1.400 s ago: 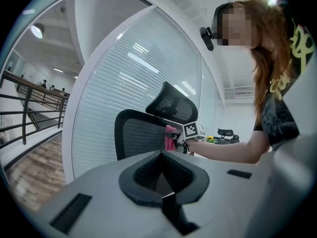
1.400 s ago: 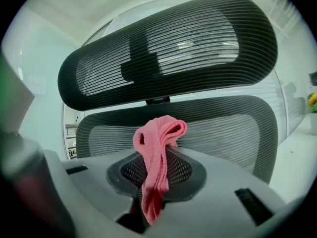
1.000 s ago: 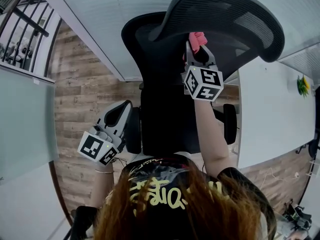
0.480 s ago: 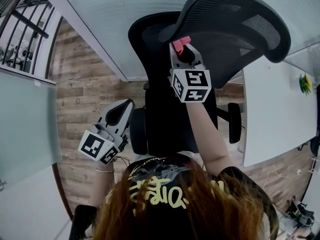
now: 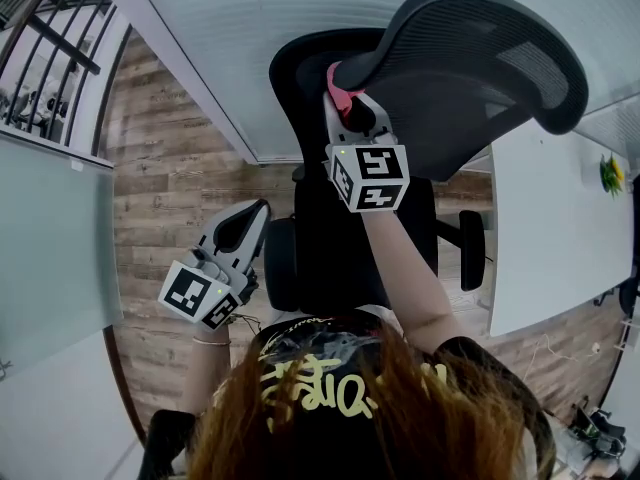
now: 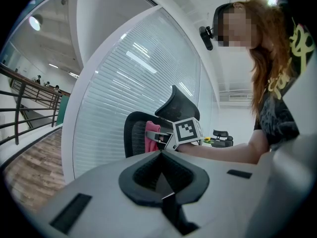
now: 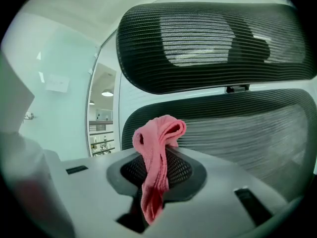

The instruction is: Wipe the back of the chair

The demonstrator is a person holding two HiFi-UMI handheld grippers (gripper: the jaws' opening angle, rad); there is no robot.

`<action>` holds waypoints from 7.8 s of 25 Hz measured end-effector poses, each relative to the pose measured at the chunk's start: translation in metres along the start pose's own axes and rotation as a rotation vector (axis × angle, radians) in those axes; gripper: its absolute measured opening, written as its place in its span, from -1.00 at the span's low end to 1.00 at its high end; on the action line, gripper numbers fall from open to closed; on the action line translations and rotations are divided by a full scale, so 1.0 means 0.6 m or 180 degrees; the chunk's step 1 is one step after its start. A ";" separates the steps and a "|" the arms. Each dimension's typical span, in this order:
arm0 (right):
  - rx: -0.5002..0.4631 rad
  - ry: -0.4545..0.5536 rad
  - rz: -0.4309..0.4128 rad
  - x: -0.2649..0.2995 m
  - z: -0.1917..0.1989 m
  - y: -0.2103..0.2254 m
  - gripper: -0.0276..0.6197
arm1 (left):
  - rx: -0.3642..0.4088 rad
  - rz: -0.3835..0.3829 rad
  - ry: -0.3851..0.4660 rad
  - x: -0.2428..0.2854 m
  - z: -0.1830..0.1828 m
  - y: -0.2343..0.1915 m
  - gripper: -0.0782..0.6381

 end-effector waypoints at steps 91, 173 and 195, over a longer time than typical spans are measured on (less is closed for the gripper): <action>0.0091 -0.0158 0.1430 -0.188 0.080 0.570 -0.71 | 0.0136 -0.0401 -0.0099 0.122 0.033 0.220 -0.80; -0.0121 -0.0188 -0.0317 -0.007 0.087 -0.085 -0.71 | -0.0072 -0.0615 -0.0052 -0.084 0.040 0.025 -0.80; -0.0141 -0.0029 -0.0537 -0.127 0.055 -0.002 -0.71 | -0.0033 -0.0269 -0.0097 0.011 0.030 0.078 -0.80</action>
Point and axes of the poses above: the fingertips, and each gripper's own axes: x forward along the fingers, y to its right, z out of its underside, the point moved 2 cm from there along -x, backward along the fingers, and after that the axes turned 9 degrees about z, right-handed, at the moved point
